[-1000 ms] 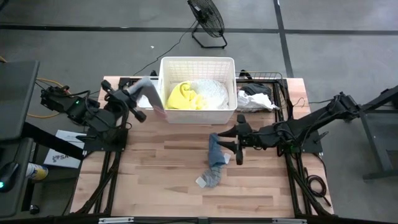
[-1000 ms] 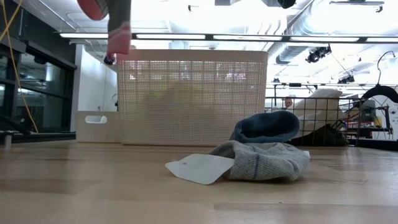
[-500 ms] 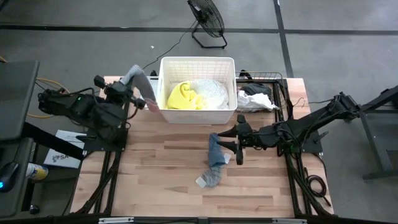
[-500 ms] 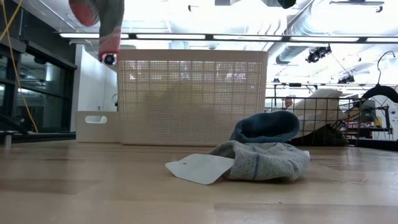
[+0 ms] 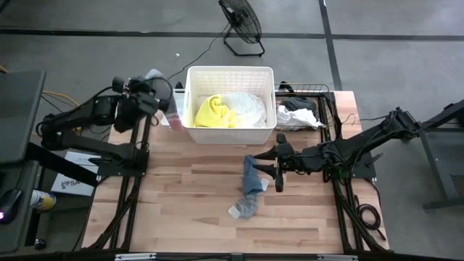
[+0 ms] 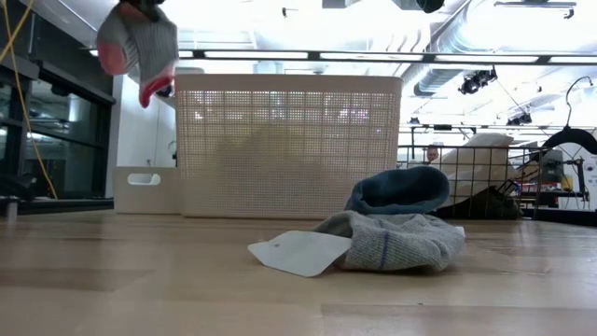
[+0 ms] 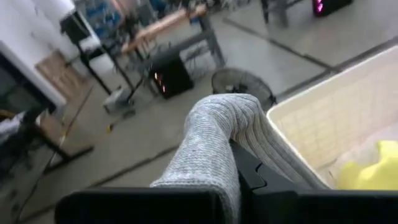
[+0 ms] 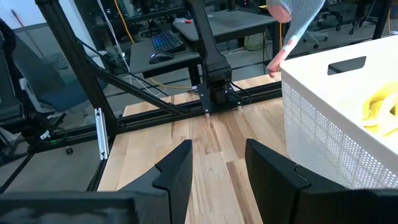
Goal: Pick & Place Cloths
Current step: Put the pink and gray sock into the white bin
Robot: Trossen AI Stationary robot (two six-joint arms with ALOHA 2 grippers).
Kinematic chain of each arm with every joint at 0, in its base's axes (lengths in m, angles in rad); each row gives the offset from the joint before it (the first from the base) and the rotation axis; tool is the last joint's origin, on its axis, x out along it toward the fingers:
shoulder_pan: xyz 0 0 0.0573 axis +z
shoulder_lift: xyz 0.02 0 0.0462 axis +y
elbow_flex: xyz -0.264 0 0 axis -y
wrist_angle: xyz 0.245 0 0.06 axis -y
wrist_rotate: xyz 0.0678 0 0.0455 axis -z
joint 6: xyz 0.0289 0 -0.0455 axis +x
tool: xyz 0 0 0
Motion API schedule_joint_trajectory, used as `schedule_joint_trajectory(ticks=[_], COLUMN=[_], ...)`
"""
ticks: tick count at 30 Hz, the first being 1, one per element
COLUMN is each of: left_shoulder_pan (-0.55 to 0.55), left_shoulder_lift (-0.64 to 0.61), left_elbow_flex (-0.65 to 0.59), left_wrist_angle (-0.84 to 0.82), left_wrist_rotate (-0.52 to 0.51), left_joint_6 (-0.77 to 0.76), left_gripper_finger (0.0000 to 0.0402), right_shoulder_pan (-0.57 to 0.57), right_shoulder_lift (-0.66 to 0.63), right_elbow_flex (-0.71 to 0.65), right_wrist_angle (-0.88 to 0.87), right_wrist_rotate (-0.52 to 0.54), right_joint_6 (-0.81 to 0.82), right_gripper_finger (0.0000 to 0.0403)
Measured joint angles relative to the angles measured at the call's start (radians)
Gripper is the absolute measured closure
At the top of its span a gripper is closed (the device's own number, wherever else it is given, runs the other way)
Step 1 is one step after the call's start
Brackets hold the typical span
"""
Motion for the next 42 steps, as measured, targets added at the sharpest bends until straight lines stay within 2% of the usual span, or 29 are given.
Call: schedule_joint_trajectory(ticks=[4, 12, 15, 20, 26, 34, 42], left_shoulder_pan=[0.120, 0.334, 0.387, 0.437, 0.511, 0.660, 0.735], left_shoulder_lift=[0.005, 0.053, 0.079, 0.133, 0.184, 0.236, 0.277], left_elbow_flex=[0.000, 0.000, 0.000, 0.000, 0.000, 0.000, 0.000], left_wrist_angle=[-0.004, -0.064, -0.061, 0.022, 0.144, 0.148, 0.155], left_wrist_rotate=[0.101, 0.198, 0.240, 0.344, 0.547, 0.795, 0.999], left_joint_6=[0.003, 0.008, 0.026, 0.147, 0.298, 0.318, 0.342], left_gripper_finger=[0.0401, 0.0401, 0.0401, 0.0401, 0.0401, 0.0401, 0.0401], right_shoulder_pan=[0.000, 0.000, 0.000, 0.000, 0.000, 0.000, 0.000], right_shoulder_lift=[0.000, 0.000, 0.000, 0.000, 0.000, 0.000, 0.000], right_elbow_flex=[0.000, 0.000, 0.000, 0.000, 0.000, 0.000, 0.000], right_wrist_angle=[0.000, 0.000, -0.001, -0.003, -0.004, -0.004, -0.004], right_wrist_rotate=[0.000, 0.000, 0.000, 0.000, 0.000, 0.000, 0.000], right_joint_6=[-0.001, -0.001, -0.001, -0.001, 0.000, 0.002, 0.003], right_gripper_finger=[0.0263, 0.0263, 0.0263, 0.0263, 0.0263, 0.0263, 0.0263])
